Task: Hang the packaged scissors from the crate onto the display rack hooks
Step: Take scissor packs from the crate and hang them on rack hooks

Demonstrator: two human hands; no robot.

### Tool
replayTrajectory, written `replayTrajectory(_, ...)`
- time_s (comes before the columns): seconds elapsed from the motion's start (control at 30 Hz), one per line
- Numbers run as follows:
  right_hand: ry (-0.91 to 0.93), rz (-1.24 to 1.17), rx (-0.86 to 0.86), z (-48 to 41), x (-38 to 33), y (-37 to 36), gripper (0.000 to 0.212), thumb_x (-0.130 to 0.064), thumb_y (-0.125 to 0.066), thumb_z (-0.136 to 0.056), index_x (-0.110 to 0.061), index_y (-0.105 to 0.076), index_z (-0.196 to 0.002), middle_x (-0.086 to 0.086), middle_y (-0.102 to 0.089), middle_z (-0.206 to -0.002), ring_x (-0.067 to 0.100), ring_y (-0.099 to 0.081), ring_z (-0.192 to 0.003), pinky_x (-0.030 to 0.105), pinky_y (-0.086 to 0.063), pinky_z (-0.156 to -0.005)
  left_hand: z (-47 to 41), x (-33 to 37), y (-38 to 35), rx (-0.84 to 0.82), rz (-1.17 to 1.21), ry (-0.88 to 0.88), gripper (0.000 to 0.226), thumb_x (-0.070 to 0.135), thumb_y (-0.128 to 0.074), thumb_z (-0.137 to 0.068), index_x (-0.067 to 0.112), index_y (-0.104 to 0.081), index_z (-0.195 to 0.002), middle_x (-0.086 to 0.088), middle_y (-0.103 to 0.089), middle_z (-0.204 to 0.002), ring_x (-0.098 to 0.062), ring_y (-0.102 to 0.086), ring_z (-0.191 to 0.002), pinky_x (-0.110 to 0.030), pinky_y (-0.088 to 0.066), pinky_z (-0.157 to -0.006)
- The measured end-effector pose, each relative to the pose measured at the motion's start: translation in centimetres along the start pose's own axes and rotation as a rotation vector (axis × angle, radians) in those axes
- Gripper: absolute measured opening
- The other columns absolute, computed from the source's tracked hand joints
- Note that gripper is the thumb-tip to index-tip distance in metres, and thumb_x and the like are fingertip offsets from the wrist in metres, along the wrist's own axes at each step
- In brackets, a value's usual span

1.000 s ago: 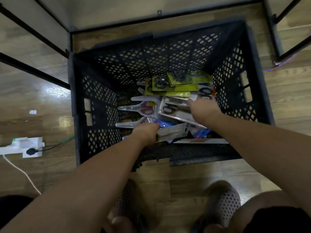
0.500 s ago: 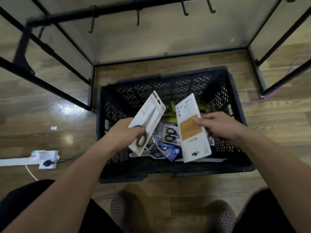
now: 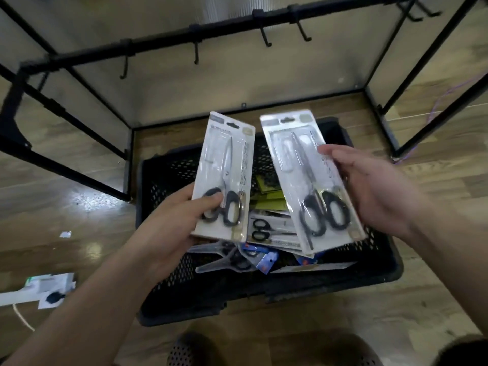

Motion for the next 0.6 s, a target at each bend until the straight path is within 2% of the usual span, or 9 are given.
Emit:
replayTrajectory(0.13, 0.12, 0.044, 0.125, 0.1, 0.7, 0.1, 0.036, 0.012, -0.061, -0.087, -0.015, -0.075, -0.107, 0.011, -0.074, -0.102, 0.024, -0.072, -0.085, 0.033, -0.064, -0.075, 1.1, 0.2, -1.2, -0.062, -0.029, -0.051, 0.025, 0.017, -0.058, -0.102, 0.023, -0.072, -0.122, -0.003, -0.078, -0.113, -0.024, -0.075, -0.103, -0.038, -0.059, -0.085)
replayTrajectory(0.27, 0.137, 0.014, 0.199, 0.4, 0.9, -0.1, 0.039, 0.015, -0.063, -0.085, -0.016, -0.074, -0.105, 0.019, -0.064, -0.107, 0.032, -0.066, -0.09, 0.043, -0.061, -0.078, 1.8, -0.8, -1.4, -0.025, -0.001, -0.049, 0.028, 0.009, -0.061, -0.1, 0.022, -0.073, -0.12, -0.005, -0.078, -0.111, -0.026, -0.075, -0.102, -0.042, -0.06, -0.086)
replayTrajectory(0.37, 0.138, -0.037, 0.241, 0.4, 1.0, -0.5, 0.038, 0.017, -0.061, -0.085, -0.018, -0.07, -0.097, 0.026, -0.069, -0.109, 0.033, -0.071, -0.082, 0.048, -0.059, -0.075, 2.1, -1.6, -1.1, 0.046, 0.017, -0.052, 0.034, 0.003, -0.065, -0.096, 0.022, -0.071, -0.123, -0.006, -0.078, -0.112, -0.03, -0.074, -0.106, -0.052, -0.058, -0.095)
replayTrajectory(0.43, 0.157, -0.005, 0.291, 0.6, 1.3, -0.8, 0.036, 0.013, -0.066, -0.081, -0.02, -0.071, -0.092, 0.025, -0.071, -0.111, 0.035, -0.074, -0.086, 0.049, -0.059, -0.079, 2.5, -2.0, -1.2, 0.087, -0.02, -0.088, 0.035, 0.003, -0.066, -0.095, 0.027, -0.072, -0.12, -0.001, -0.078, -0.109, -0.028, -0.073, -0.106, -0.054, -0.056, -0.098)
replayTrajectory(0.5, 0.184, 0.091, 0.394, 0.8, 2.5, -0.5, 0.034, 0.007, -0.071, -0.075, -0.024, -0.071, -0.087, 0.015, -0.073, -0.1, 0.033, -0.072, -0.09, 0.049, -0.057, -0.086, 2.7, -3.0, -1.5, 0.13, -0.031, -0.136, 0.033, 0.003, -0.067, -0.095, 0.03, -0.074, -0.112, 0.005, -0.079, -0.101, -0.02, -0.074, -0.1, -0.043, -0.059, -0.092)
replayTrajectory(0.6, 0.244, 0.17, 0.549, 1.0, 5.2, 0.4, 0.032, -0.005, -0.071, -0.075, -0.034, -0.069, -0.085, 0.0, -0.064, -0.083, 0.016, -0.064, -0.065, 0.041, -0.052, -0.067, 3.2, -5.8, -2.0, 0.194, 0.0, -0.155, 0.03, 0.004, -0.069, -0.093, 0.03, -0.073, -0.107, 0.01, -0.078, -0.091, -0.005, -0.072, -0.082, -0.02, -0.056, -0.072)
Point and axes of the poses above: each hand's wrist, its own z-axis away from the middle knuckle, its own y-axis out of the back of the hand, x = y × z, the point moved 3 cm from there along -z, towards the middle knuckle
